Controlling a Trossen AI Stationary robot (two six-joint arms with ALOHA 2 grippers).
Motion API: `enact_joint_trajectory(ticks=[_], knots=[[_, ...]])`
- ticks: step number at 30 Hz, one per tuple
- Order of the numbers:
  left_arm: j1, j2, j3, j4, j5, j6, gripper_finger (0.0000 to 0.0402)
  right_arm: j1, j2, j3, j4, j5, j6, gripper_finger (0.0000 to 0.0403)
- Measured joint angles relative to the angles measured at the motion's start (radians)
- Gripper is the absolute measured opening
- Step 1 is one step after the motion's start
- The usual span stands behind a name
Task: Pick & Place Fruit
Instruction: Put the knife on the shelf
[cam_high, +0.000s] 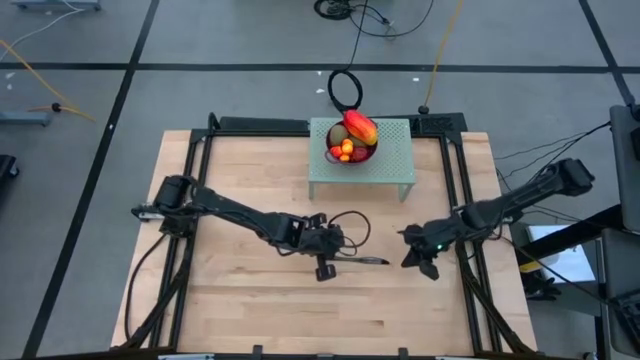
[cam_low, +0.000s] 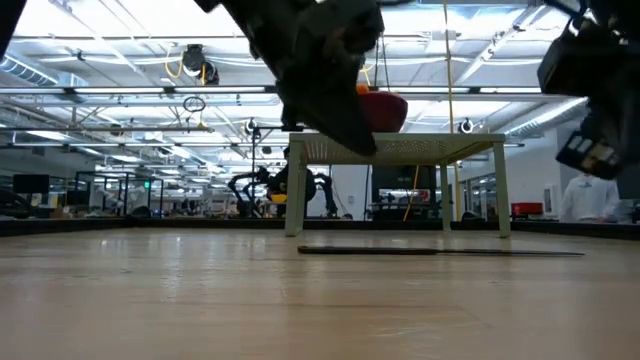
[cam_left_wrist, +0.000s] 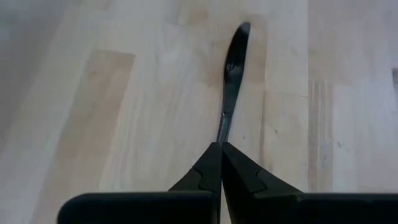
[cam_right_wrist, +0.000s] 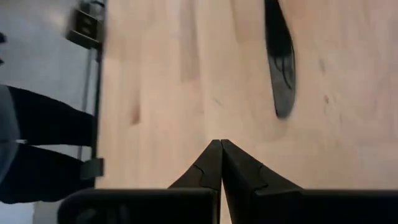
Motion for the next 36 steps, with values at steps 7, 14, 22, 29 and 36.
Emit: enact_joint_trajectory(ticks=[7, 14, 22, 29, 36], knots=[[0.004, 0.078, 0.050, -0.014, 0.026, 0.059, 0.0010, 0.007, 0.168, 0.000, 0.007, 0.079, 0.062, 0.0000], [0.004, 0.146, 0.105, -0.009, 0.027, 0.083, 0.0011, 0.007, 0.298, 0.000, 0.055, 0.114, 0.077, 0.0000], [0.004, 0.205, 0.150, -0.026, 0.028, 0.120, 0.0061, 0.005, 0.424, 0.029, 0.139, 0.106, 0.092, 0.0000], [0.004, 0.236, 0.150, -0.048, 0.046, 0.130, 0.0144, -0.010, 0.459, 0.061, 0.139, 0.123, 0.077, 0.0000], [0.004, 0.249, 0.151, -0.064, 0.080, 0.132, 0.0182, -0.015, 0.461, 0.062, 0.135, 0.152, 0.070, 0.0000]])
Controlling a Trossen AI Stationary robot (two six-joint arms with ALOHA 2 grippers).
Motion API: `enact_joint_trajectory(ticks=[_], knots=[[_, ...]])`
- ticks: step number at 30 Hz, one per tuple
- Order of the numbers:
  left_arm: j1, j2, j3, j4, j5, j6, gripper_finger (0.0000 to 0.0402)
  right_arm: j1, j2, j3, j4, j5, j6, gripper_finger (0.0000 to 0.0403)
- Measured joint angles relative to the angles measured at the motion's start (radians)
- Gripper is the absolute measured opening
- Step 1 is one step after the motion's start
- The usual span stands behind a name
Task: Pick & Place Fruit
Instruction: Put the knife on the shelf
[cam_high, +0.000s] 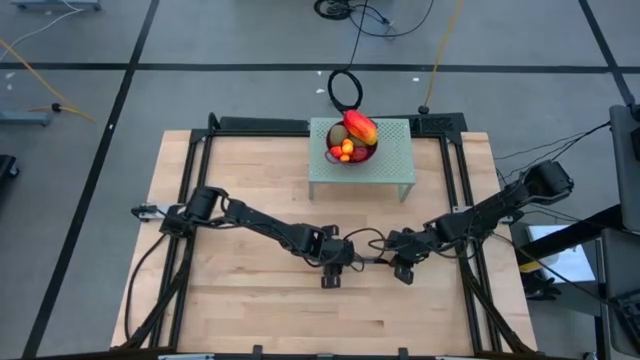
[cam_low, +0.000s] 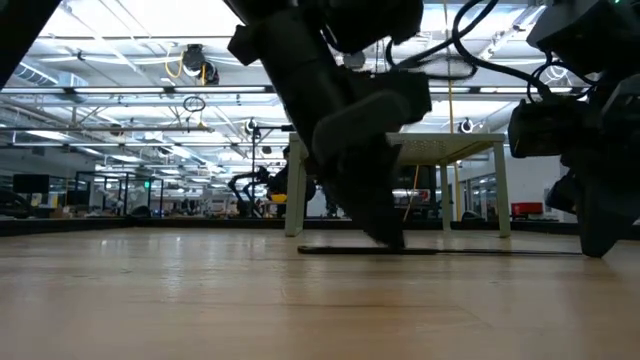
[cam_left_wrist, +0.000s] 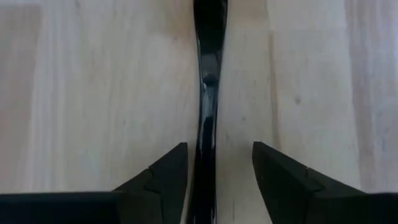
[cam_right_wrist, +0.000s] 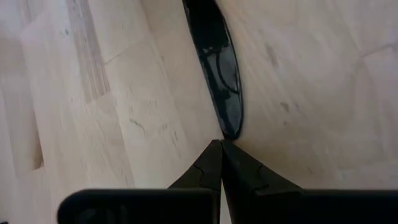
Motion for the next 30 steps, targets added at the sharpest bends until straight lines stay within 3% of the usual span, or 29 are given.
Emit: enact_joint_trajectory(ticks=[14, 22, 30], knots=[[0.032, 0.011, -0.001, 0.009, 0.020, 0.026, 0.0184, -0.007, 0.000, 0.000, 0.000, 0.007, 0.015, 0.0000], [0.033, 0.017, 0.000, 0.009, 0.036, 0.021, 0.0184, -0.003, -0.030, 0.002, -0.087, 0.013, 0.028, 0.0000], [0.035, 0.018, 0.000, 0.006, 0.036, 0.018, 0.0184, -0.005, -0.105, -0.002, -0.171, 0.089, 0.044, 0.0000]])
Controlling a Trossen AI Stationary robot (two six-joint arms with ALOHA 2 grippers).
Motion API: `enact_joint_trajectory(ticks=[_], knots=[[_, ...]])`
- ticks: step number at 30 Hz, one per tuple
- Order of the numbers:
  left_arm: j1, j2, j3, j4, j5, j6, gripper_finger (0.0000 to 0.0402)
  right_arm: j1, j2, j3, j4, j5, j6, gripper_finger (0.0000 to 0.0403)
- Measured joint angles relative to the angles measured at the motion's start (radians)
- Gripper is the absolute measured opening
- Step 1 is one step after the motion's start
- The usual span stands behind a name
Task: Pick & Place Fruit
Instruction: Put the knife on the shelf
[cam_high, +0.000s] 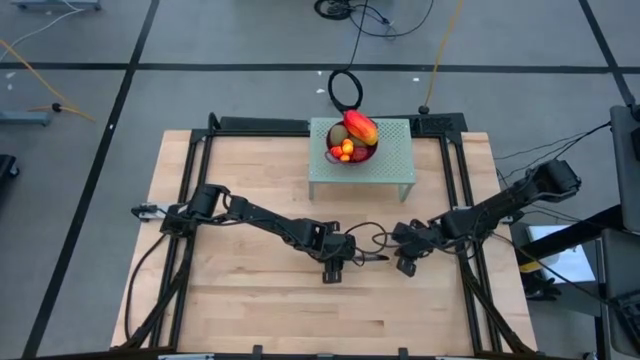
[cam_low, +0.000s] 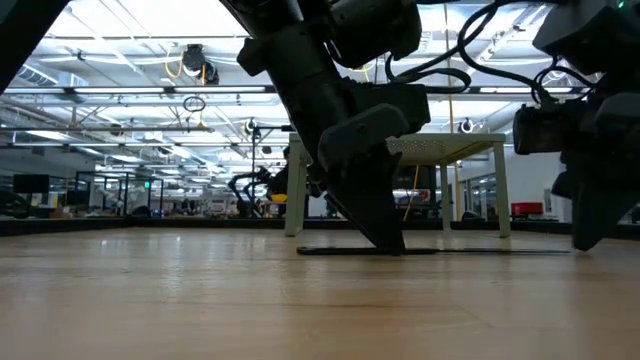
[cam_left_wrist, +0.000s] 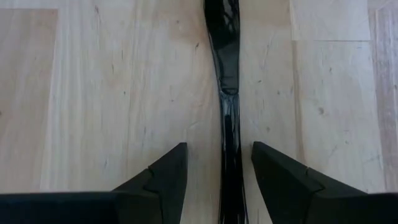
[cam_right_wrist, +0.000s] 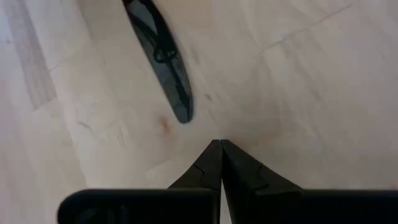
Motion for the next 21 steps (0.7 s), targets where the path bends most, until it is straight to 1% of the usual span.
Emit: enact_joint_trajectory(ticks=[2, 8, 11, 21], knots=[[0.000, 0.000, 0.000, 0.000, -0.001, 0.000, 0.0184, -0.002, 0.007, 0.000, 0.013, 0.000, 0.000, 0.0000], [0.000, 0.001, 0.000, -0.001, -0.002, -0.019, 0.0184, -0.019, 0.092, 0.002, 0.139, -0.011, -0.006, 0.0000], [0.000, 0.001, 0.000, -0.003, -0.003, -0.020, 0.0184, -0.022, 0.123, 0.004, 0.168, -0.010, -0.004, 0.0000], [0.000, 0.009, 0.000, -0.002, -0.009, -0.015, 0.0179, -0.021, 0.138, 0.002, 0.258, -0.013, -0.015, 0.0000]])
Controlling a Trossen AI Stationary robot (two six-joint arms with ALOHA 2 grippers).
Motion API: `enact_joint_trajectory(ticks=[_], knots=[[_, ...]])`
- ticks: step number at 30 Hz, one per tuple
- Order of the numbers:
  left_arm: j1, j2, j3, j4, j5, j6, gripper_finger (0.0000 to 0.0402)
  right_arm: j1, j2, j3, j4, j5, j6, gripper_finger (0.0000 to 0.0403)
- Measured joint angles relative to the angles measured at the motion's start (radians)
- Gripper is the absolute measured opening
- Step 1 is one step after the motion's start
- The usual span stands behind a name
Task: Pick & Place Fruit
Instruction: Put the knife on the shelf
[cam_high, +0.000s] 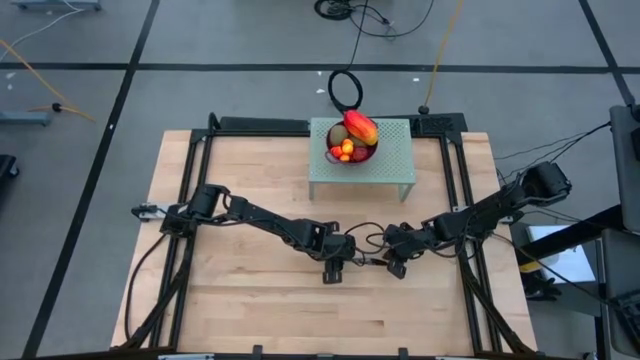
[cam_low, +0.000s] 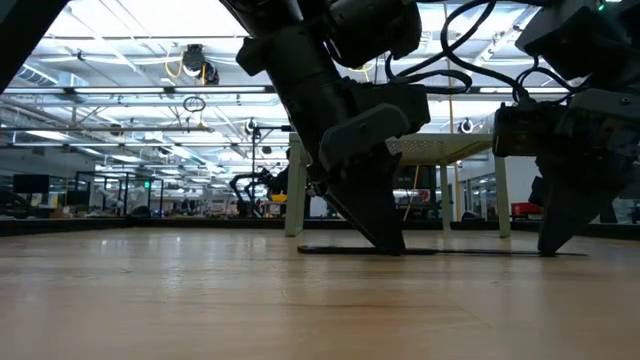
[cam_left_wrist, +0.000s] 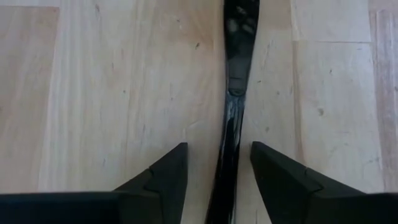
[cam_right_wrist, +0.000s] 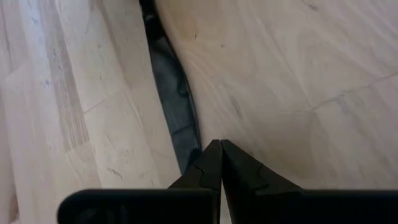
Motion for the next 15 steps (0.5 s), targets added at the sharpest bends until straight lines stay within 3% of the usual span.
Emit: enact_joint_trajectory(ticks=[7, 15], knots=[[0.000, 0.026, 0.001, 0.017, 0.026, 0.013, 0.0135, 0.000, 0.000, 0.000, -0.001, -0.001, 0.008, 0.0000], [0.001, 0.055, 0.002, 0.021, 0.033, 0.014, 0.0127, 0.000, 0.000, 0.000, 0.001, -0.002, 0.015, 0.0000]])
